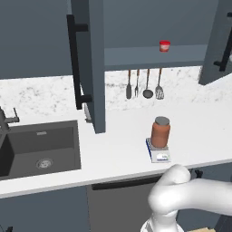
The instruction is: Pick the honey bottle and place it on the digital scale for weighing, and close the cabinet.
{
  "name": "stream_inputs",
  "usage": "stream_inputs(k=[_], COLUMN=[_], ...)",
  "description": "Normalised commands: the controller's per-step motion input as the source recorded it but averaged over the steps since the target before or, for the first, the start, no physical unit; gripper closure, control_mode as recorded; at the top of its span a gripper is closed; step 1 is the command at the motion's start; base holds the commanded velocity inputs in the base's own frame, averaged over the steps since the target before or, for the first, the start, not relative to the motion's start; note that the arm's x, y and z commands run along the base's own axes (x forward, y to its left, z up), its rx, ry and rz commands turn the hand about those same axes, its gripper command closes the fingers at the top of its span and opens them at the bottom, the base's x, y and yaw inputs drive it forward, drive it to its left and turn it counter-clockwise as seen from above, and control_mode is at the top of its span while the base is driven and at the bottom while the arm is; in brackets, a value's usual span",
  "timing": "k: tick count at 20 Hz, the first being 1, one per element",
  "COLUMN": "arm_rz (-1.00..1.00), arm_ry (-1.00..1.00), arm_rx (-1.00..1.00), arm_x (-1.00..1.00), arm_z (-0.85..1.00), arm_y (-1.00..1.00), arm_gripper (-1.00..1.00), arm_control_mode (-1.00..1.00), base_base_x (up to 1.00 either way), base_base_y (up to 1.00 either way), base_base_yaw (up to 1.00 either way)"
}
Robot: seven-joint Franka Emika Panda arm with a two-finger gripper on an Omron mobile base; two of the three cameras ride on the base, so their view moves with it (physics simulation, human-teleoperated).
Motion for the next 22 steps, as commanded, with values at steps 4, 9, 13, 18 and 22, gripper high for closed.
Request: stream_inputs(k=[4, 9, 13, 18, 22], arm_rz=[-0.09, -0.05, -0.01, -0.01, 0.00], arm_ry=[0.16, 0.17, 0.20, 0.08, 0.00], arm_rx=[0.00, 0.00, 0.00, 0.00, 0.00], arm_x=[1.00, 1.00, 1.00, 1.00, 1.00], arm_z=[-0.52, -0.16, 0.00, -0.07, -0.37], arm_y=[0.70, 0.42, 0.25, 0.17, 0.04], arm_gripper=[-1.00, -1.00, -1.00, -1.00, -1.00], arm_control_mode=[-1.00, -1.00, -1.00, -1.00, -1.00], base_base_x=[0.00, 0.00, 0.00, 0.00, 0.00], base_base_y=[0.00, 0.00, 0.00, 0.00, 0.00], base_base_yaw=[0.00, 0.00, 0.00, 0.00, 0.00])
